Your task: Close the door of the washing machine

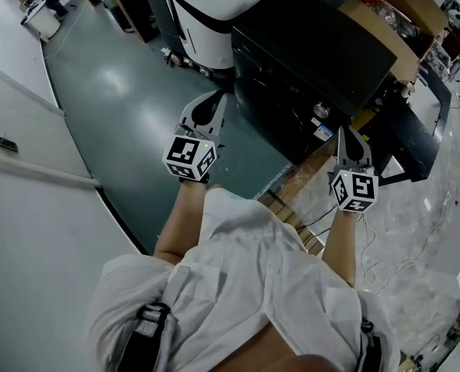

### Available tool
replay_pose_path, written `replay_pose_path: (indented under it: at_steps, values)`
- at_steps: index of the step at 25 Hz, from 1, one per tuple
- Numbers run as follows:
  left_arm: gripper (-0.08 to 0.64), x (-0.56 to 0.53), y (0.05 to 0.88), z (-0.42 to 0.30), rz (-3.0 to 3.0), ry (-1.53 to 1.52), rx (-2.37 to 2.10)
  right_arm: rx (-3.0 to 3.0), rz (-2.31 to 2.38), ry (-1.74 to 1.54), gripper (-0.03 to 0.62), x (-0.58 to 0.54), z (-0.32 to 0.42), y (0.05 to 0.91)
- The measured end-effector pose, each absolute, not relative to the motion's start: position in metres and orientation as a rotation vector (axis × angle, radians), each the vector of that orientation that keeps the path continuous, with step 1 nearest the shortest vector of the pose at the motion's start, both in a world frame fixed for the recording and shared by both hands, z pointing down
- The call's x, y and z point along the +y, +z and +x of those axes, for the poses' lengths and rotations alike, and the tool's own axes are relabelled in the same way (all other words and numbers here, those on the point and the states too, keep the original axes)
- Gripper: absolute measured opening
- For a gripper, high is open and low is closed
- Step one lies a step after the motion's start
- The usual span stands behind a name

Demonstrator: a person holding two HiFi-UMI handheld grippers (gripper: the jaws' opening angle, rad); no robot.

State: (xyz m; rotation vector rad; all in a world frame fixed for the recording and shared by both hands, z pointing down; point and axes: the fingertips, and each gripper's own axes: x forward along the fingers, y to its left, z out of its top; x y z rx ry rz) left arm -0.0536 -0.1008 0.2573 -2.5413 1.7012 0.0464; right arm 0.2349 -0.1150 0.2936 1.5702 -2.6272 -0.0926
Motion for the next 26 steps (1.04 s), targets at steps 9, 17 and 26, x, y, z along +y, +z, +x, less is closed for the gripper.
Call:
replay_pose_path:
  at_steps: [9, 17, 26]
  values:
    - [0.026, -0.091, 0.263, -0.059, -2.549, 0.041, 1.727, -2.607, 1.562, -0.117, 0.026, -0.105, 0.231, 0.292]
    - [0.025, -0.086, 0.264, -0.056, -2.556, 0.04, 1.726, -2.605, 1.566, -0.124, 0.026, -0.1, 0.234, 0.292]
    - [0.025, -0.087, 0.259, -0.049, -2.564, 0.033, 1.706, -2.594, 1.573, -0.133, 0.026, -0.098, 0.241, 0.288]
